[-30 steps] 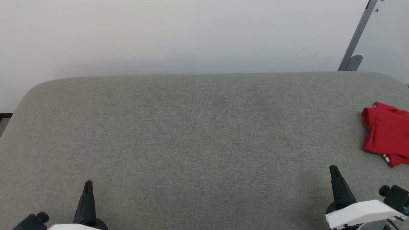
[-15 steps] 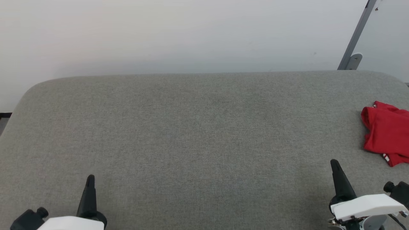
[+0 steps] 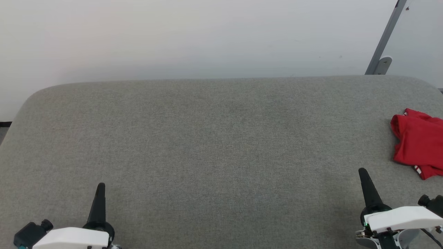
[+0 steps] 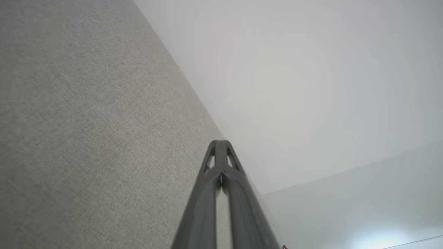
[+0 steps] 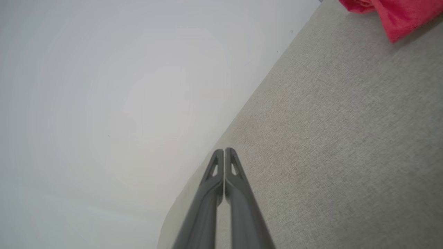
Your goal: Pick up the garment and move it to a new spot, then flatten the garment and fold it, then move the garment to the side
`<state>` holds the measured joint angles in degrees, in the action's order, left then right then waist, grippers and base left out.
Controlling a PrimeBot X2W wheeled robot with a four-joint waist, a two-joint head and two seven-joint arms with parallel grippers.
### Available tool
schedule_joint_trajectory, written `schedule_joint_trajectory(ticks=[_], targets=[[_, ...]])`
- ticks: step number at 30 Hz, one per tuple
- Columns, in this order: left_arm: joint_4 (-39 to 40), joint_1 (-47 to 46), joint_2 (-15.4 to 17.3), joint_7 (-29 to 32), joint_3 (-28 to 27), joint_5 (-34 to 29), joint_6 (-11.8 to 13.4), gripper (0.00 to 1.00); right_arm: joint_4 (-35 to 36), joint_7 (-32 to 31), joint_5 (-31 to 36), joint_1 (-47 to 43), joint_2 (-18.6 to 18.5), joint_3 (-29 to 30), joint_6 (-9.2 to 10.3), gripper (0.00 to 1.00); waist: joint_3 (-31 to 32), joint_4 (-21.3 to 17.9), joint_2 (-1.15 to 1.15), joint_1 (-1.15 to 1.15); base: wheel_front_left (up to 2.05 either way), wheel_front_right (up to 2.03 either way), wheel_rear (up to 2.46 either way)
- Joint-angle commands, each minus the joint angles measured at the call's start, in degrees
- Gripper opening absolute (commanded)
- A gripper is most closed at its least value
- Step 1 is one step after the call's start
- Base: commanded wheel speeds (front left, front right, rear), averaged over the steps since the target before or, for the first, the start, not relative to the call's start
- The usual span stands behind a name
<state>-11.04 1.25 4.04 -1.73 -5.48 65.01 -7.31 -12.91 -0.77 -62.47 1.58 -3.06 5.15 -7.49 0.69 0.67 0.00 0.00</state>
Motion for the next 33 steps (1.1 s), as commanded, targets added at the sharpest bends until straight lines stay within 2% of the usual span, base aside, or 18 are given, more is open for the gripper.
schedule_joint_trajectory(ticks=[1,33], targets=[[0.3,-1.8,0.2,0.4,-0.3,1.5,-0.2,0.00,0.4,-0.3,-1.5,1.2,0.0,0.1,0.00,0.00,0.0,0.0,0.00,0.00,0.00,0.00,0.00],[-1.6,-5.3,-0.5,5.0,-0.7,16.5,-0.2,0.00,-0.5,-3.6,-17.9,3.4,0.1,0.9,0.00,0.00,-0.4,-0.3,0.00,0.00,0.00,0.00,0.00]])
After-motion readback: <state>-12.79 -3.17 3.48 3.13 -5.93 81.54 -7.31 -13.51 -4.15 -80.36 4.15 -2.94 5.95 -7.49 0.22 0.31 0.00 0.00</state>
